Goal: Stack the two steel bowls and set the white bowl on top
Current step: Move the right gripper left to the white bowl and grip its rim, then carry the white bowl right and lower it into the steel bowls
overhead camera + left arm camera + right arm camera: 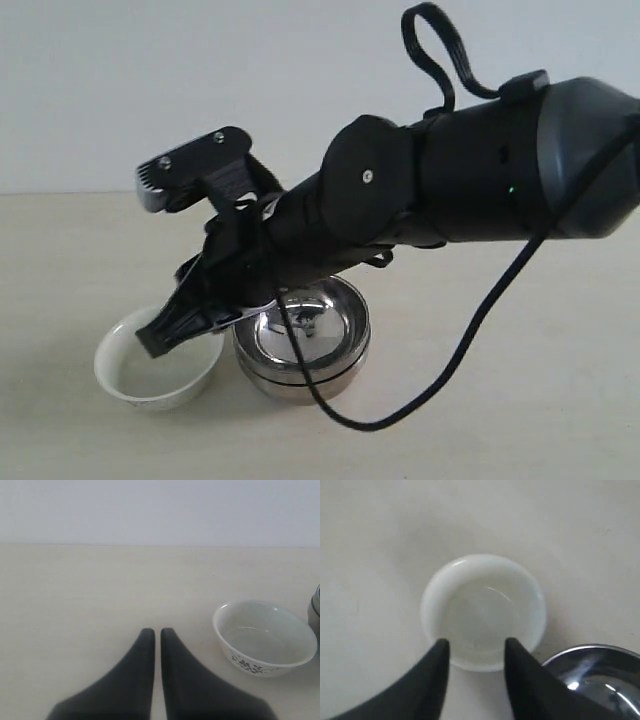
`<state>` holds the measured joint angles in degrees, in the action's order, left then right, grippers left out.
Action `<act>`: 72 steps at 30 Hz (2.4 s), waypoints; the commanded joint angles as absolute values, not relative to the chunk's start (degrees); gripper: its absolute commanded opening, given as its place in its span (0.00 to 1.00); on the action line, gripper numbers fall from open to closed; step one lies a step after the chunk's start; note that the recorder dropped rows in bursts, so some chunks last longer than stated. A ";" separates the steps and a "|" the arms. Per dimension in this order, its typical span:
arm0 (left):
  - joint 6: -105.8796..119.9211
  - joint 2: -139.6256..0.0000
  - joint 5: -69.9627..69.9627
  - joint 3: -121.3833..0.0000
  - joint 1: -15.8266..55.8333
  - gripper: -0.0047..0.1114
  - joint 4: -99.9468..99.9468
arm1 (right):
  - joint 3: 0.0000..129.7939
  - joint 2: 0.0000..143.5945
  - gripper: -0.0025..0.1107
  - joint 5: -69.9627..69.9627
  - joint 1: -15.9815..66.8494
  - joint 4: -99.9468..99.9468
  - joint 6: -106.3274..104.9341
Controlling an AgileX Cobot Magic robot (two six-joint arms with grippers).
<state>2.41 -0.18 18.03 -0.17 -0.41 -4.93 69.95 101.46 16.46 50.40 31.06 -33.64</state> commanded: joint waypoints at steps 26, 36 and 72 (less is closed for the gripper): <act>2.14 0.00 17.60 0.00 -0.12 0.07 -4.93 | 82.45 125.25 0.64 7.18 58.91 30.06 -44.07; 2.14 0.00 17.60 0.00 -0.12 0.07 -4.93 | 82.45 126.64 0.30 9.17 58.79 27.28 -48.22; 2.14 0.00 17.60 0.00 -0.12 0.07 -4.93 | 86.32 108.09 0.02 38.26 53.80 -11.77 -8.11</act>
<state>2.41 -0.18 18.03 -0.17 -0.41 -4.93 86.59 108.91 33.05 56.27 -6.73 -16.13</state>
